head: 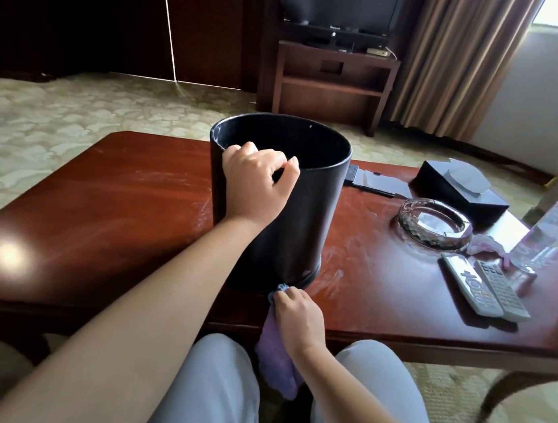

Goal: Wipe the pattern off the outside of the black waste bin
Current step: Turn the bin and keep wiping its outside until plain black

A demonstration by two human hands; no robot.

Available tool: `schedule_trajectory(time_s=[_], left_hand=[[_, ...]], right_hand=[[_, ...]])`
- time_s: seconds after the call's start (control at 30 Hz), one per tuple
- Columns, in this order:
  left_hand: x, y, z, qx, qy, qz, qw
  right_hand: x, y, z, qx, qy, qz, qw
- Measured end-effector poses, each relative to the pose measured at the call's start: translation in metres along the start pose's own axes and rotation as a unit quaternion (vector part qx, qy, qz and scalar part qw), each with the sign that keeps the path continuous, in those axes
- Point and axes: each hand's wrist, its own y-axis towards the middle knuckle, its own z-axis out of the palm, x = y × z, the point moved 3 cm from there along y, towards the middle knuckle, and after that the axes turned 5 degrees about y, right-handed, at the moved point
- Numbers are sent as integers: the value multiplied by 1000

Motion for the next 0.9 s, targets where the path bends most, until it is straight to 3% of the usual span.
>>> schedule_trajectory(time_s=[0.2,0.4,0.5,0.6,0.77,0.9], left_hand=[[0,0,1,-6,5,-5,1000],[1,-1,2,-4,11,1,1000],[1,-1,2,-6,11,2,1000],[1,-1,2,-7,11,5,1000],[1,0,2,-6,13,2,1000],[0,-1,2,-8,12,-2,1000]], right_hand=[[17,11,9,19,-107,-173,979],[24,13,13,21,-74,-145,987],[3,7,4,-1,-12,-82,997],[-16,1,-5,-28,80,65,994],[-33,8,-17,-42,224,374,899],[-33,22,-26,-92,261,395,876]])
